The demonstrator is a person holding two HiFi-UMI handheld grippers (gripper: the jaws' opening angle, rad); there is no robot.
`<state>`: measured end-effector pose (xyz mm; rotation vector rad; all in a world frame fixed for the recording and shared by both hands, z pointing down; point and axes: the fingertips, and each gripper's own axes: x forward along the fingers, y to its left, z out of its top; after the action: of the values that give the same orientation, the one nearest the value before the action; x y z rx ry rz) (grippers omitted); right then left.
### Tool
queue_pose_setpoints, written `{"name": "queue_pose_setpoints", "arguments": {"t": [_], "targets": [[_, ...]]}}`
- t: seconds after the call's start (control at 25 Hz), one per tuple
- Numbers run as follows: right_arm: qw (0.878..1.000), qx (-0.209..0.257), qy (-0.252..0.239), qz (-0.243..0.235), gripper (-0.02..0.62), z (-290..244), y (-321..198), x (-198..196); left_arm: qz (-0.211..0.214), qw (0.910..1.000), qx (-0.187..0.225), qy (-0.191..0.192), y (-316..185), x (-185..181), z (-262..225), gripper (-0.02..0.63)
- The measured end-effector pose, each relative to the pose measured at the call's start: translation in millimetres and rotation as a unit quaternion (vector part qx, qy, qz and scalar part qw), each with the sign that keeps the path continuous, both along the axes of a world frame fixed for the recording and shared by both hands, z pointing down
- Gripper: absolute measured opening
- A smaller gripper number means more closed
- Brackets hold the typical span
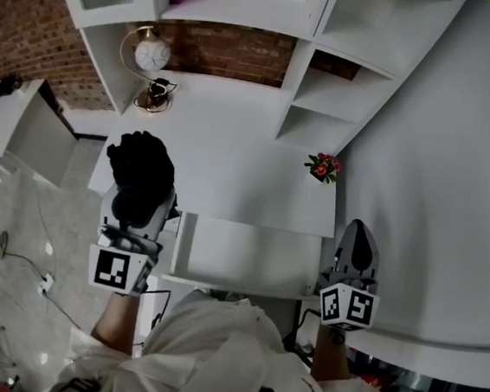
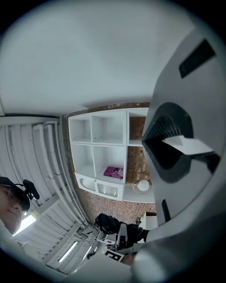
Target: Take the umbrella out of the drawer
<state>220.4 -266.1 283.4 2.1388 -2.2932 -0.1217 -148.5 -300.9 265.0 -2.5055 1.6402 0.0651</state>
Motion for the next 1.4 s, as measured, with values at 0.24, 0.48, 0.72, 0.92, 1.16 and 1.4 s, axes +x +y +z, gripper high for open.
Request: {"name": "queue_pose_setpoints", "arguments": {"t": [0.24, 0.48, 0.72, 0.92, 1.16, 1.4], "targets": [[1.0, 0.0, 0.0, 0.004, 0.017, -2, -4, 6, -0.01, 0.9999, 0.014, 0.003, -2, -8, 2, 0.268], [1.0, -0.004, 0.002, 0.007, 0.017, 4, -2, 7, -0.012, 0.9999, 0.008, -0.003, -1, -10, 11, 0.268], [1.0, -0.006, -0.004, 0.007, 0.015, 8, -1, 6, -0.02, 0.9996, -0.009, -0.02, -2, -15, 23, 0.268], [1.0, -0.009, -0.005, 0.012, 0.015, 10, 2, 8, -0.018, 0.9997, -0.008, -0.013, -1, -15, 22, 0.268], [1.0, -0.013, -0.017, 0.018, 0.015, 12, 4, 8, -0.001, 0.9999, 0.015, 0.006, 0, -6, 9, 0.268], [1.0, -0.015, -0.016, 0.015, 0.015, 14, 6, 5, 0.005, 0.9999, 0.012, 0.005, 1, -3, 12, 0.268]]}}
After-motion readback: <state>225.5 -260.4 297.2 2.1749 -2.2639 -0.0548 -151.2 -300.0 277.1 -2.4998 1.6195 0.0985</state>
